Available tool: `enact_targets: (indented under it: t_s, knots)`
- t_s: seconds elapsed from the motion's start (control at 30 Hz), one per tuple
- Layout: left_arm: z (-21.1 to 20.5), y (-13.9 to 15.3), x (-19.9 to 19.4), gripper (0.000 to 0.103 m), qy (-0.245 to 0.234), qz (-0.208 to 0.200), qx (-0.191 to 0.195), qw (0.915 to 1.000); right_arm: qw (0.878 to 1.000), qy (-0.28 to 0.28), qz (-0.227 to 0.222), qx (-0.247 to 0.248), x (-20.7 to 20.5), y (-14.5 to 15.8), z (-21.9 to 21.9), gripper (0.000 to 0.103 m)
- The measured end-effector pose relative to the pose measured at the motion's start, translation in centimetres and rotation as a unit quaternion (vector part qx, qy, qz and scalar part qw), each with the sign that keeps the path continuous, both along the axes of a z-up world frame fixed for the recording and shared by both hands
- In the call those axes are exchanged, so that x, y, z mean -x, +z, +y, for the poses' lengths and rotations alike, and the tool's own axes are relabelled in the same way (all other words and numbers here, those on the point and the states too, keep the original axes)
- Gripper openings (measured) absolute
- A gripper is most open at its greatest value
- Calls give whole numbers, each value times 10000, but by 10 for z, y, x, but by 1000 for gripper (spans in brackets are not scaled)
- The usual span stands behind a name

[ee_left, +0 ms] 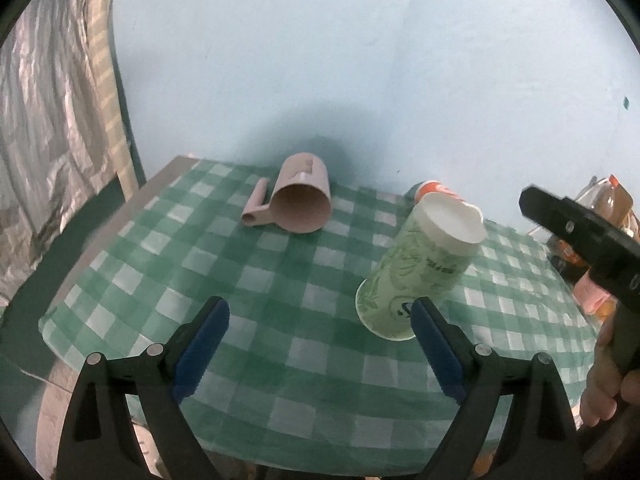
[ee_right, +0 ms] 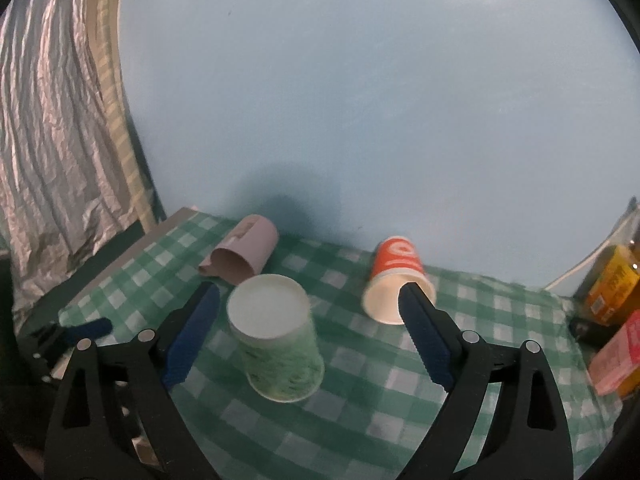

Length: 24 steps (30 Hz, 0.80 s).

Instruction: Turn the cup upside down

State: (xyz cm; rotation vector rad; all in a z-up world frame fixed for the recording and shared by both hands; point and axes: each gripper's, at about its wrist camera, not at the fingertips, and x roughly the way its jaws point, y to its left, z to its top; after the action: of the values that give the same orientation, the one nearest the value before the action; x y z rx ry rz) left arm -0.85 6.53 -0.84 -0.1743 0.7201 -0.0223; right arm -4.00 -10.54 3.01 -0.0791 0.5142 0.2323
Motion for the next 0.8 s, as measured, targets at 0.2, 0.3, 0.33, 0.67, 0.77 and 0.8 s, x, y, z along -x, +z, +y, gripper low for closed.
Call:
enact_targets:
  t_s: [0.2, 0.3, 0.33, 0.67, 0.77, 0.8]
  knots:
    - [-7, 0, 12, 94, 80, -301, -166, 9994, 9992, -291, 158, -209, 9, -18, -24, 91]
    - [-13, -1, 18, 94, 38, -354, -249, 9991, 9982, -425, 278, -332, 14, -27, -36, 91]
    - [-15, -2, 19, 94, 17, -355, -284, 9990, 9979, -444, 311, -346, 15, -29, -38, 91]
    - [-28, -3, 28, 94, 50, -434, -531, 9976, 9960, -583, 521, -423, 22, -41, -51, 91]
    - [-30, -1, 29, 94, 115, -456, -644, 9968, 9960, -579, 550, -402, 22, -43, -53, 91]
    - [-30, 0, 29, 94, 122, -435, -679, 9967, 9960, -574, 558, -403, 22, -43, -53, 91]
